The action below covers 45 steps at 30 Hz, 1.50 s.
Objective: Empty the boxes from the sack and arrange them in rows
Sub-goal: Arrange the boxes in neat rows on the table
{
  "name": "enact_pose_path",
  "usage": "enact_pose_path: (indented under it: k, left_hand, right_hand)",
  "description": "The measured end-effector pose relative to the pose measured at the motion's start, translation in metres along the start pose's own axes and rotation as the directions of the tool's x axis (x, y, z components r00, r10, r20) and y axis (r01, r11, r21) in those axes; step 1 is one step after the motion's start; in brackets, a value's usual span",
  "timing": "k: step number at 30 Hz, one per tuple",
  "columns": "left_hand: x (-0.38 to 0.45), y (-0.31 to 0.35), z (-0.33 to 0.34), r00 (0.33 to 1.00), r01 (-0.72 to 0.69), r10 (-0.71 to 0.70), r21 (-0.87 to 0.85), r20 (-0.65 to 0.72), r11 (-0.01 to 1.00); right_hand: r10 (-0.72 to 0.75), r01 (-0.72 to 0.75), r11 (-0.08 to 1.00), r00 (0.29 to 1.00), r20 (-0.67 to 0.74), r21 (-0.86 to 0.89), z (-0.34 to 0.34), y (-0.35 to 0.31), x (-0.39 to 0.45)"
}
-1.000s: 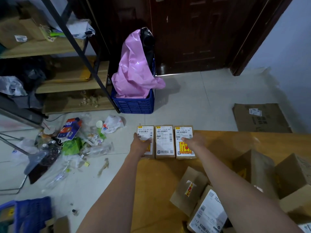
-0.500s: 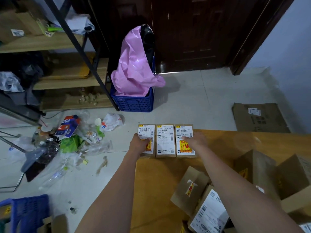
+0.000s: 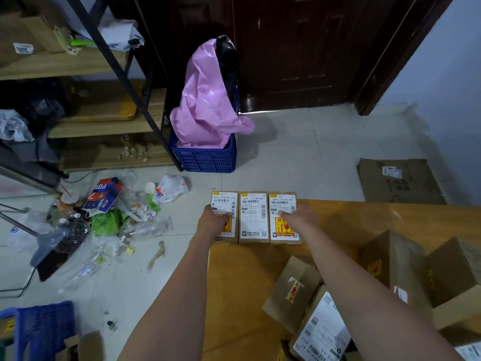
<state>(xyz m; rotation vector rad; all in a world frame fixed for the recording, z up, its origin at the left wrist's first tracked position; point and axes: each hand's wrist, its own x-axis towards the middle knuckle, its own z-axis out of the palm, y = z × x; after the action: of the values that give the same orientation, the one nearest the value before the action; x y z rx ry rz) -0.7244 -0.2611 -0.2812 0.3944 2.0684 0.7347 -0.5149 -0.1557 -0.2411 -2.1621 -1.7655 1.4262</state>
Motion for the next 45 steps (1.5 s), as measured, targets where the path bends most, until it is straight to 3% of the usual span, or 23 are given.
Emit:
enact_pose_path:
  k: [27,36,45]
  left_hand:
    - [0.000,0.002,-0.001,0.998,0.047,-0.048,0.027,0.032,0.999]
    - [-0.021,0.012,-0.005,0.994,0.111,-0.108,-0.080,0.032,0.991]
    - [-0.069,0.040,-0.015,0.947,-0.087,0.124,0.134,-0.296,0.987]
  right_hand:
    - [0.071,-0.067,0.993,0.997,-0.040,0.099,0.001,0.001,-0.001]
    - [0.088,-0.089,0.986,0.996,0.015,0.139,-0.004,-0.002,-0.004]
    - [-0.033,0.032,0.999,0.998,-0.048,-0.027,-0.038,-0.015,-0.052]
